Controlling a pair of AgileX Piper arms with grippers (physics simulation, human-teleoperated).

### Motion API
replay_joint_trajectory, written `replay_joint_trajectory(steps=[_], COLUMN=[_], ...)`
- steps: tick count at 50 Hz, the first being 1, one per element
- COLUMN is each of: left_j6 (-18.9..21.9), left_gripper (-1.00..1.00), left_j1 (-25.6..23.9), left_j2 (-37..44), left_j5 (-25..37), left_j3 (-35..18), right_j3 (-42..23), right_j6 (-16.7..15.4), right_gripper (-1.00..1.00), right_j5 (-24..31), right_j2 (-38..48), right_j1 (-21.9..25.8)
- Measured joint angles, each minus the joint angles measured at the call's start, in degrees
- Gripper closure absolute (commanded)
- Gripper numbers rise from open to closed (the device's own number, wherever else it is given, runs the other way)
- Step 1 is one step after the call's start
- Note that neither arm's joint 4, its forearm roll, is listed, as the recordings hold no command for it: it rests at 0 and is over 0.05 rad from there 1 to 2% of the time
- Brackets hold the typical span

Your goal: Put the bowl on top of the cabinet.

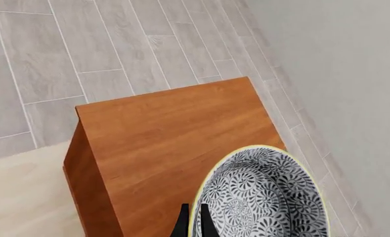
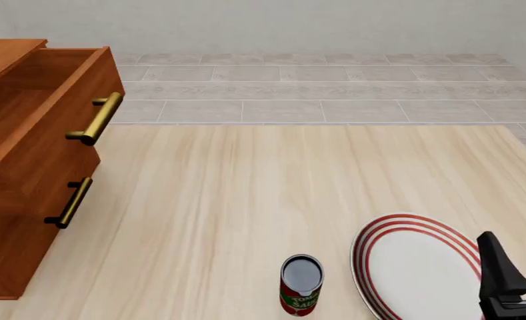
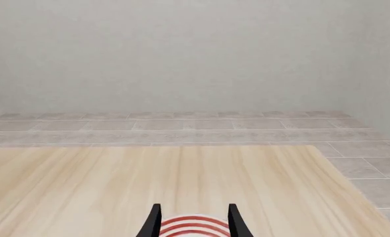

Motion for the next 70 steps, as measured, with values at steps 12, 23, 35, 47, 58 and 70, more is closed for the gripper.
replay_joint_trajectory(steps=[12,23,35,47,58,70], left_j6=[0.06,0.02,-0.24,-0.45,-0.10,-0.14], left_gripper=[1.00,1.00,1.00,1.00,1.00,1.00], left_j1=[-0.16,-0.19,-0.40,-0.60,-0.30,-0.34], left_j2=[0.25,0.56,0.76,0.74,0.90,1.38], left_j5=[-0.70,-1.73,-2.55,-2.94,-2.90,-2.55], left_j3=[0.93,2.18,3.33,4.02,4.04,3.49], right_j3=[-0.18,-0.18,-0.32,-0.38,-0.27,-0.16], right_j6=[0.01,-0.12,-0.27,-0.35,-0.39,-0.47], right_gripper=[-1.00,-1.00,-1.00,-1.00,-1.00,-1.00], right_j5=[0.16,0.17,0.36,0.45,0.34,0.31], right_j2=[0.00,0.00,0.00,0.00,0.00,0.00], right_j1=[-0.04,-0.02,0.04,0.07,0.10,0.16])
